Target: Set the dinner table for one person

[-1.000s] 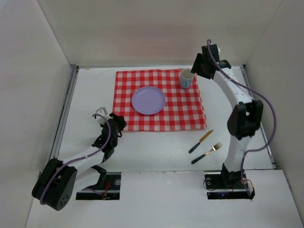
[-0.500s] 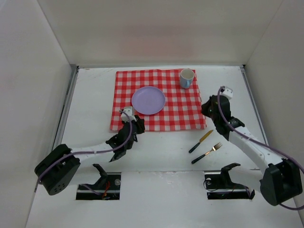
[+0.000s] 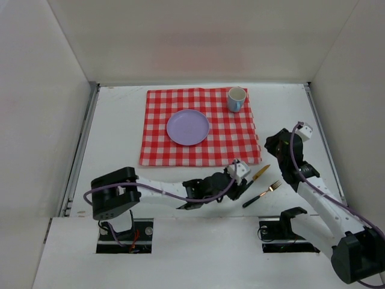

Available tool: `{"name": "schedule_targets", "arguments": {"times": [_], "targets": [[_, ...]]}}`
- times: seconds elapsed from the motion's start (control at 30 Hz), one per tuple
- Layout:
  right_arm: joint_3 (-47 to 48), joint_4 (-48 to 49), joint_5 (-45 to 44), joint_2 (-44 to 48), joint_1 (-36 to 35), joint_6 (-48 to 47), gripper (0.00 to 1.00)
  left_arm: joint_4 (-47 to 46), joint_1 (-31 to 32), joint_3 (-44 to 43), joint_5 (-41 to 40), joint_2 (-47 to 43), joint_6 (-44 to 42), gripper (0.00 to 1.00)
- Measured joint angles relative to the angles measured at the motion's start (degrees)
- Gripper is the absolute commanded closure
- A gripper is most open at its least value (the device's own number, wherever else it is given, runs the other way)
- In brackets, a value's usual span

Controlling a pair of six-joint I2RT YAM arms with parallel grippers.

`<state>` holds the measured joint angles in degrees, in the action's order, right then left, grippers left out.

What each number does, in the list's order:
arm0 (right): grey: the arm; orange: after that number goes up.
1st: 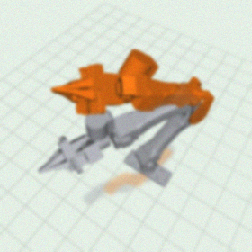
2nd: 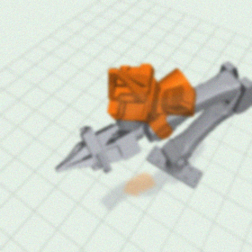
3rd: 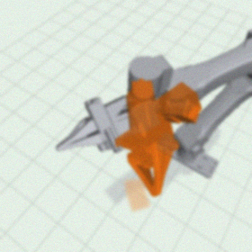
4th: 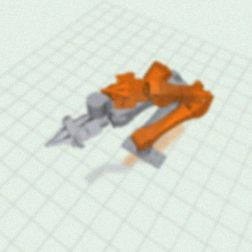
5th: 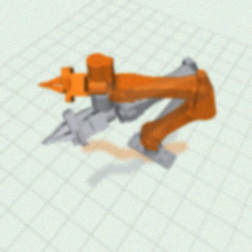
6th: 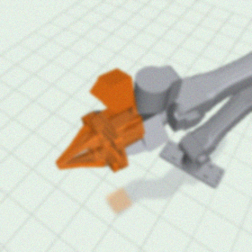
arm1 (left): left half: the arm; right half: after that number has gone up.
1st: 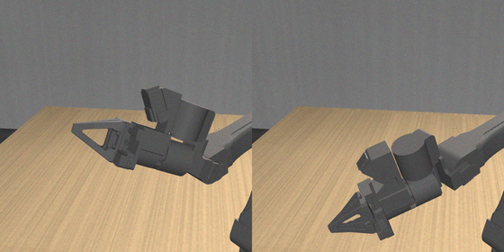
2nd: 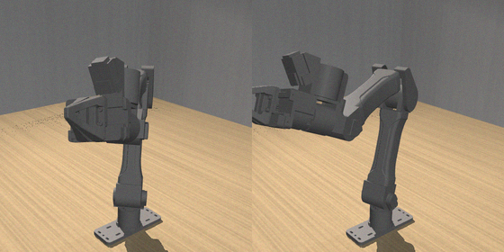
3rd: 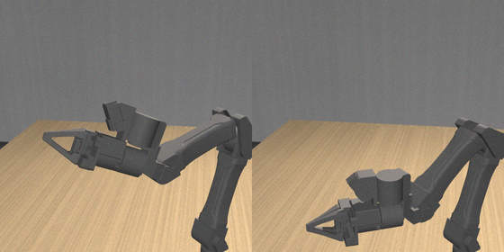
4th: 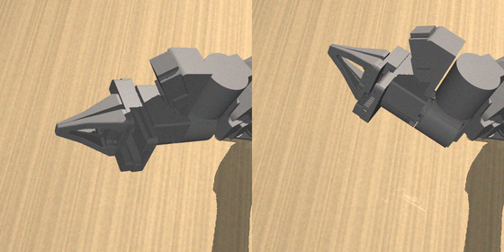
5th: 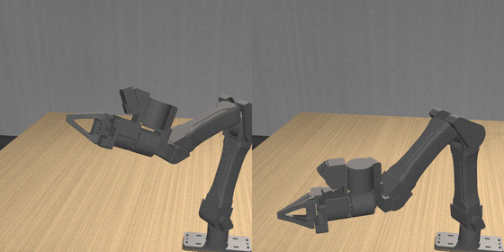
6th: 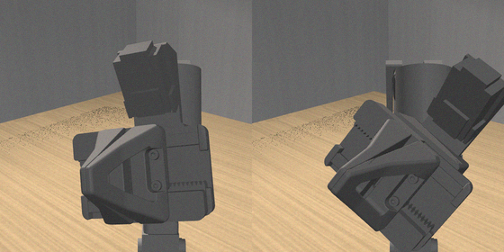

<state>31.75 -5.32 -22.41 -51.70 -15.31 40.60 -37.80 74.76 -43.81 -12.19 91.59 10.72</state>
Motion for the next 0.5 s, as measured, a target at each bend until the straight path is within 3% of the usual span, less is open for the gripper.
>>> {"name": "schedule_targets", "arguments": {"times": [0.1,0.3,0.5], "targets": [[0.00,0.00,0.87,2.62,0.55,0.24,0.64,1.53,3.26,-5.09,1.36,5.46,-2.23,0.64],[0.02,0.70,1.66,9.29,2.03,0.63,0.65,4.76,3.93,-10.45,1.70,13.92,-4.31,0.61],[0.00,1.11,1.99,9.99,4.04,1.68,0.65,7.48,4.24,-13.81,2.14,17.31,-5.46,0.60]]}}
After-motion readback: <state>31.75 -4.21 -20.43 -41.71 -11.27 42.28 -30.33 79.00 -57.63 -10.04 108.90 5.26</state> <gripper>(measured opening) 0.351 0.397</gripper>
